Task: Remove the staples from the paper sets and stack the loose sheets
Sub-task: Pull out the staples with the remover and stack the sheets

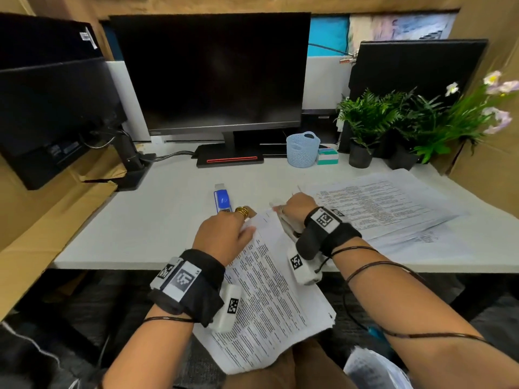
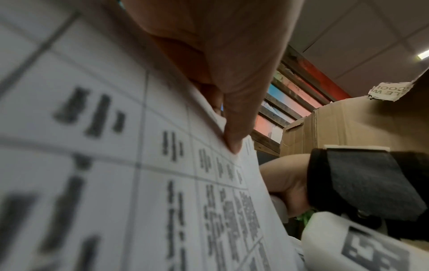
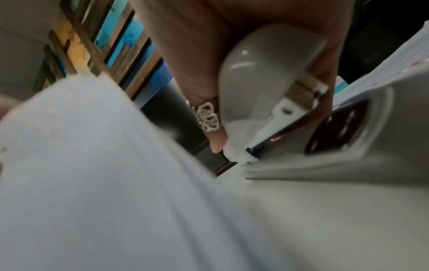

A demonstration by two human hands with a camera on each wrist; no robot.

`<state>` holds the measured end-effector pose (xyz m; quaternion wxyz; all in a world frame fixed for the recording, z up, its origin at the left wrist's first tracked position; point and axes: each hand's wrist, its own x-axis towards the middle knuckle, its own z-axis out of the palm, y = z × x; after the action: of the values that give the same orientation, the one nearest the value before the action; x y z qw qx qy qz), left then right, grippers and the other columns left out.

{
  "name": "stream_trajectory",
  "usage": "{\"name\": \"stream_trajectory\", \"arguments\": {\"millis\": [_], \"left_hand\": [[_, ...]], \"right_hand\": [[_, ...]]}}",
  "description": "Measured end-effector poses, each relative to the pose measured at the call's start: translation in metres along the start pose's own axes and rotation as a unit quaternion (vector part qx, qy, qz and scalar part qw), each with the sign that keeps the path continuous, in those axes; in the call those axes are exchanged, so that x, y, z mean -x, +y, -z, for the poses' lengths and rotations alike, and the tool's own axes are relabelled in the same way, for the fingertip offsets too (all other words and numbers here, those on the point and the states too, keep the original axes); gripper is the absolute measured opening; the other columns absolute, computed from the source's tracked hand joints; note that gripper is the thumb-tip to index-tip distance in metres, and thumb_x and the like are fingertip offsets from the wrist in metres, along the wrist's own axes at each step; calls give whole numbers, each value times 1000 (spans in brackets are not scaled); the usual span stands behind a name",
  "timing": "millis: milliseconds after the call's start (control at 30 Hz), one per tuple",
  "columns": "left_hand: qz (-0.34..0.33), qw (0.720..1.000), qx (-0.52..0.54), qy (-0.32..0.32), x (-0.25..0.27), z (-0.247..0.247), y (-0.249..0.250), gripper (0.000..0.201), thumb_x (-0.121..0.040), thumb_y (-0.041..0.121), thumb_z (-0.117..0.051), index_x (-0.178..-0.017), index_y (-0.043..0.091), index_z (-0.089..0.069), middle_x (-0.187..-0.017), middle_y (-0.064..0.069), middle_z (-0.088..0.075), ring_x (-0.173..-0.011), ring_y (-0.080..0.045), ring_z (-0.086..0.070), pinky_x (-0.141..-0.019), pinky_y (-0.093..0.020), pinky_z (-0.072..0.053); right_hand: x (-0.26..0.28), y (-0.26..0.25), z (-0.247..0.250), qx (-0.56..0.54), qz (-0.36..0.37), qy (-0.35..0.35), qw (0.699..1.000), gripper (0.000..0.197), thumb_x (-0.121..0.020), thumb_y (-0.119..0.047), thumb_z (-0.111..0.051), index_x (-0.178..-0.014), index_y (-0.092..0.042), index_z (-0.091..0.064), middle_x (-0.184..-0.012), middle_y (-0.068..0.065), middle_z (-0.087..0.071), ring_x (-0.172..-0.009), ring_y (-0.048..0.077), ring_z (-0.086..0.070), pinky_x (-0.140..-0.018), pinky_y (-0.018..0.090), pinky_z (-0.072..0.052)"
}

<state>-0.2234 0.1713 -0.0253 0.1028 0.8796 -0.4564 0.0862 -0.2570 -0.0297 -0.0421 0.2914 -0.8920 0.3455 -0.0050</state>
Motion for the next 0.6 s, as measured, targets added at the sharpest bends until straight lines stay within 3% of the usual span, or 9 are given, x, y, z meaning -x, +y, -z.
{"name": "stream_trajectory", "arguments": {"millis": [100,133,200,233,267,333,400,467,600], "left_hand": [[-3,1000,24,2,1,-4,-5,34,-94,45,-45,-118,24,-54,-100,-2,-65,-93,-21,-59,-68,-28,-40],[-5,999,43,6,2,-5,-6,32,-93,44,-46,-119,27,-53,-102,-1,-65,-94,-20,-59,-68,-27,-40],[-6,997,74,18,4,-5,-9,30,-94,41,-47,-122,30,-51,-105,-1,-65,-95,-20,-59,-68,-25,-38],[-5,996,86,28,4,-5,-10,30,-94,40,-47,-122,30,-52,-106,-1,-65,-96,-20,-59,-69,-25,-38],[-3,994,101,42,4,-5,-12,30,-94,39,-48,-122,29,-53,-106,-2,-66,-96,-20,-59,-70,-26,-39],[-11,988,138,74,3,-6,-15,25,-93,35,-52,-116,28,-58,-102,-2,-67,-92,-21,-59,-68,-26,-37],[-42,977,179,108,2,-7,-15,16,-91,32,-56,-106,27,-62,-94,2,-68,-86,-19,-61,-66,-26,-38],[-82,959,233,136,2,-5,-13,12,-88,34,-57,-95,29,-65,-88,8,-69,-82,-14,-63,-69,-28,-46],[-165,902,342,204,4,-4,-6,12,-83,25,-60,-88,23,-71,-87,8,-70,-80,-7,-66,-74,-28,-54]], "right_hand": [[0,-7,-4,85,7,8,996,56,-86,-52,-56,-102,1,-63,-102,15,-63,-94,28,-58,-56,24,-35],[2,-8,-3,96,17,19,995,57,-86,-54,-56,-104,0,-63,-99,14,-62,-92,26,-57,-55,24,-37],[14,-7,1,26,61,85,994,56,-86,-54,-56,-115,-6,-63,-111,11,-62,-106,24,-55,-80,28,-45],[25,-5,5,-45,105,113,987,50,-87,-51,-57,-114,-10,-64,-115,6,-63,-111,21,-54,-90,29,-42],[39,-6,9,-122,155,108,974,39,-87,-45,-60,-109,-13,-65,-111,1,-64,-108,15,-55,-92,28,-41],[68,-7,13,-233,232,6,944,18,-83,-25,-70,-98,-18,-64,-96,-5,-65,-90,8,-59,-85,24,-48],[84,2,6,-261,284,-21,922,25,-77,-3,-74,-88,-22,-63,-88,-5,-65,-80,5,-61,-78,22,-52],[91,12,-3,-304,303,60,901,34,-74,9,-71,-82,-24,-65,-83,-7,-67,-76,1,-63,-74,17,-52],[105,25,-9,-360,388,205,824,16,-69,7,-75,-76,-7,-73,-83,1,-71,-81,8,-69,-76,16,-52]]}}
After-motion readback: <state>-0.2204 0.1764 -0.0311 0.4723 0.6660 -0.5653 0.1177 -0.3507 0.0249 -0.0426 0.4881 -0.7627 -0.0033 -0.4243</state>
